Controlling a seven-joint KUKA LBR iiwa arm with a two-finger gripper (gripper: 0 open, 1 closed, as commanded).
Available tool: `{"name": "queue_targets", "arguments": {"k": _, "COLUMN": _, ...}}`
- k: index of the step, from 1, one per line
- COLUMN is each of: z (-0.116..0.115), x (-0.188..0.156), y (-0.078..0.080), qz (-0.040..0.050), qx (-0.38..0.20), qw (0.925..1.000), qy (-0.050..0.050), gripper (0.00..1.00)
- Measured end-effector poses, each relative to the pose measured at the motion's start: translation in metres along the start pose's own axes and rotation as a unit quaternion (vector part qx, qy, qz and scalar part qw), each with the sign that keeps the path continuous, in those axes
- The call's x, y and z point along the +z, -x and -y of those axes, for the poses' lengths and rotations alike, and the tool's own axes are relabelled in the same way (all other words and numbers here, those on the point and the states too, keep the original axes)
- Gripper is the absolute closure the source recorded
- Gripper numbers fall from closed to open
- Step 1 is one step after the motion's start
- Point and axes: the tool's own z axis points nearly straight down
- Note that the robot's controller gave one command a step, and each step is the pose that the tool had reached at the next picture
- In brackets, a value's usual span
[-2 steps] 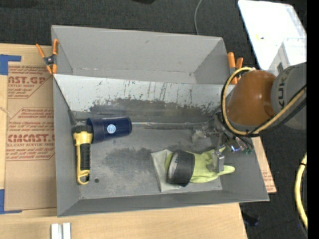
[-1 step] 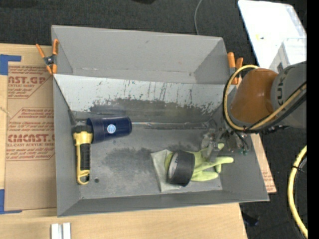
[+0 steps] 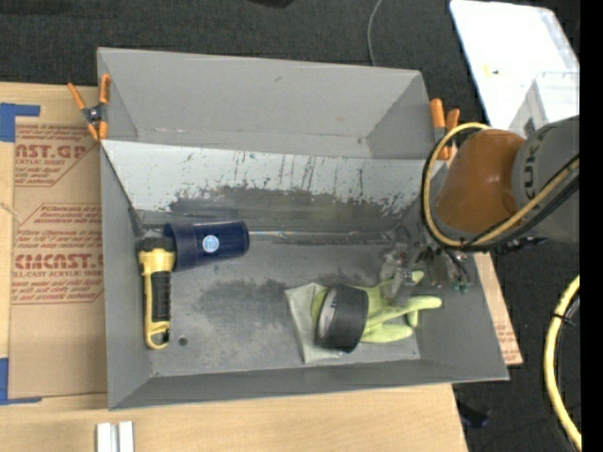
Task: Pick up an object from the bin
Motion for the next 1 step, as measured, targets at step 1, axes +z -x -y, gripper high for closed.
{"name": "queue_targets", "arguments": {"k": 1, "z": -0.0006, "x": -0.0083, "y": -0.0007, "qz": -0.0009, "qx": 0.000, "qw": 1.0000, "qy": 0.000, "gripper": 1.00}}
